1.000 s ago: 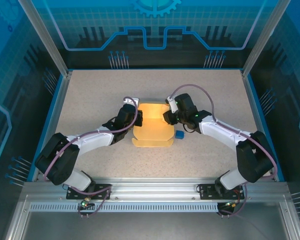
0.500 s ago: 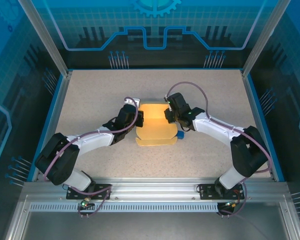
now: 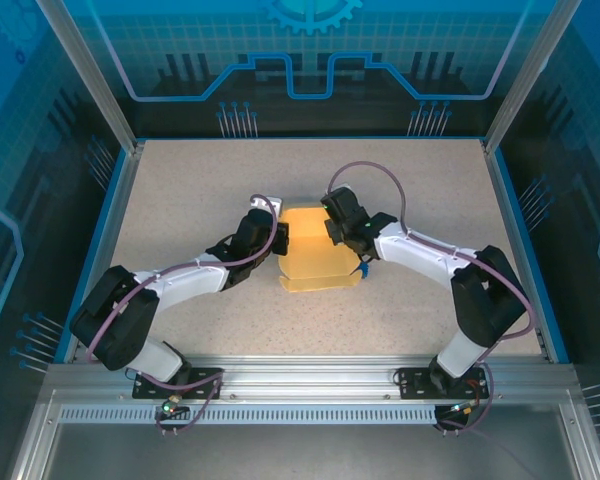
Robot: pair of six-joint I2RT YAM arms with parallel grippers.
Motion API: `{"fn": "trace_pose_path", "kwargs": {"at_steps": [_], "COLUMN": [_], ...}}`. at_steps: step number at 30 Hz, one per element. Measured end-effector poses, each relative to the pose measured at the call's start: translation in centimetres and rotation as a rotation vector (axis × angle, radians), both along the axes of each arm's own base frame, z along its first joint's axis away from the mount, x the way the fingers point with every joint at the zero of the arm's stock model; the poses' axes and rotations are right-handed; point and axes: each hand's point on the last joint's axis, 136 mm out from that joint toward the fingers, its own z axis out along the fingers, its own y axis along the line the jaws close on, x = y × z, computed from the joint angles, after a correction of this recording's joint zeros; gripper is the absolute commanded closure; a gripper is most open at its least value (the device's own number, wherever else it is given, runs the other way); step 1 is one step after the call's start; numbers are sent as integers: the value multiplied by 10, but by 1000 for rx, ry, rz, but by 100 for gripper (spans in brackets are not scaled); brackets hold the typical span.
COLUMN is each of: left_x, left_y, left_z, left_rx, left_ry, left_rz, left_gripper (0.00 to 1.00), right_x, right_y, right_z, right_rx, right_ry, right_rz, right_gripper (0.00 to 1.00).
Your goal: Fold the paper box
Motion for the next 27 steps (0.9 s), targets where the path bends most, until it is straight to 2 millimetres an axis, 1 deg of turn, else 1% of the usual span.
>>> {"fn": "trace_pose_path", "kwargs": {"at_steps": [8,18,22,27], "left_x": [0,1,1,-1], "left_y": [0,1,1,2], "left_z": [0,4,4,1], "left_rx": [-4,-6,-5,4], "left_ry": [0,-9,-9,-1], "left_rz": [0,6,6,4], "left_gripper": [93,93,93,93], "right_x": [1,-8,-13,-18], "right_y": [2,5,8,10], "right_z": [1,11,18,32], "right_rx": [-16,6,26,68], "right_ry": [-7,8,11,0], "right_rz": [7,68,97,119], "right_gripper": [86,78,71,58]}}
